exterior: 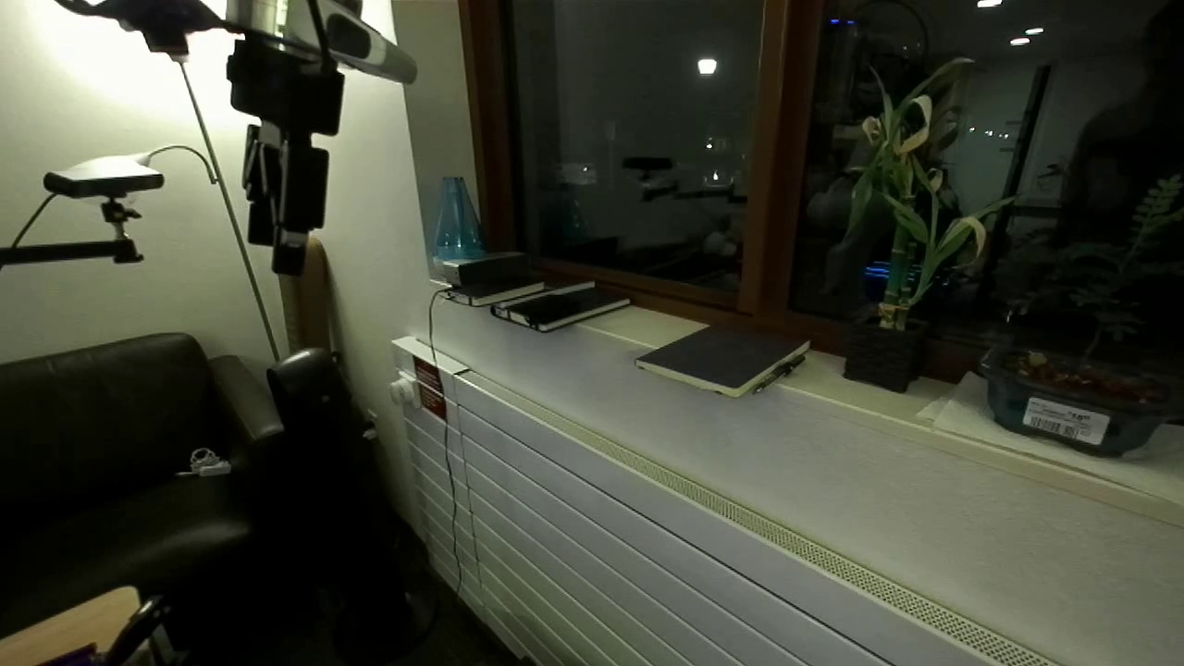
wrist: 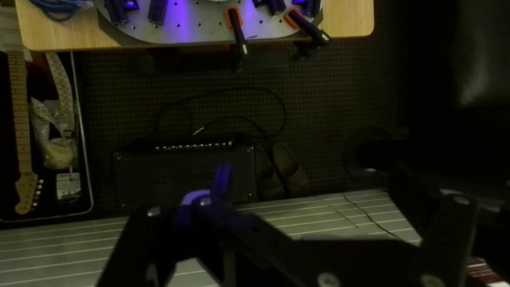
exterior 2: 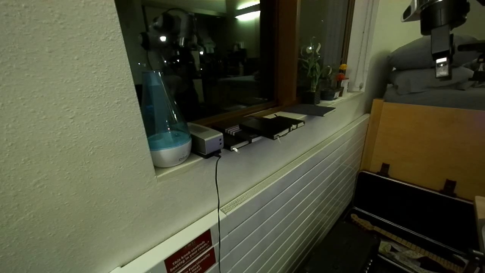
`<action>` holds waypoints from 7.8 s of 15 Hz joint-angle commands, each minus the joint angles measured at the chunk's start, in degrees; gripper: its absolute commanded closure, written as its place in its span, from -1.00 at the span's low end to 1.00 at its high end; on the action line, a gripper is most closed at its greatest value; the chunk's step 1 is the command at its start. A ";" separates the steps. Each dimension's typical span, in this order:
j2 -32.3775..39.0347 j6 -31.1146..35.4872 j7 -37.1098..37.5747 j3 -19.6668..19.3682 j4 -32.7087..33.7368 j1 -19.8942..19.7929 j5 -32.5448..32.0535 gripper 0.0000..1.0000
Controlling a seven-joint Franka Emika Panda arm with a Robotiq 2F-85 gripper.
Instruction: Remove the black book from on top of the books on the left and put it on the book on the right
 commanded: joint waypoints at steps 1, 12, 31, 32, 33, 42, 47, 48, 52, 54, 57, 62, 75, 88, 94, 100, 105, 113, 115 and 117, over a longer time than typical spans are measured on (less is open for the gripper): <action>3.30 5.19 -0.36 4.34 1.26 -0.45 -3.73 -1.00; 24.66 18.12 0.34 15.54 15.03 4.11 -27.03 -1.00; 24.48 32.55 -0.22 18.07 2.31 11.17 -50.86 -1.00; 24.59 33.48 0.04 17.96 1.52 11.05 -53.17 -1.00; 24.66 34.32 0.41 17.86 0.81 10.98 -55.48 -1.00; 21.03 47.37 14.07 17.20 -9.50 11.09 -80.02 -1.00; 18.00 51.04 21.44 17.79 -14.08 12.20 -87.06 -1.00; 17.38 51.82 22.94 17.94 -14.96 12.45 -88.48 -1.00; 16.27 53.88 29.02 18.11 -16.91 13.53 -93.52 -1.00; 16.76 53.93 31.68 18.07 -16.60 13.91 -95.37 -1.00; 18.02 53.76 36.92 17.96 -15.52 14.13 -100.13 -1.00; 19.86 53.11 43.64 17.55 -14.70 14.37 -107.16 -1.00; 30.08 45.79 63.13 18.41 -12.06 14.63 -127.26 -1.00; 36.82 35.39 72.33 19.26 -12.04 14.15 -137.04 -1.00; 36.82 34.78 71.45 20.03 -11.00 14.50 -135.44 -1.00; 37.43 34.76 71.23 20.99 -9.99 14.82 -135.64 -1.00; 38.16 34.82 71.13 21.56 -9.08 14.87 -135.84 -0.73; 38.93 35.12 70.82 21.98 -8.21 14.81 -135.61 0.44; 39.04 35.27 70.75 21.97 -8.10 14.70 -135.51 0.70; 39.01 35.37 70.70 21.91 -8.09 14.61 -135.37 0.95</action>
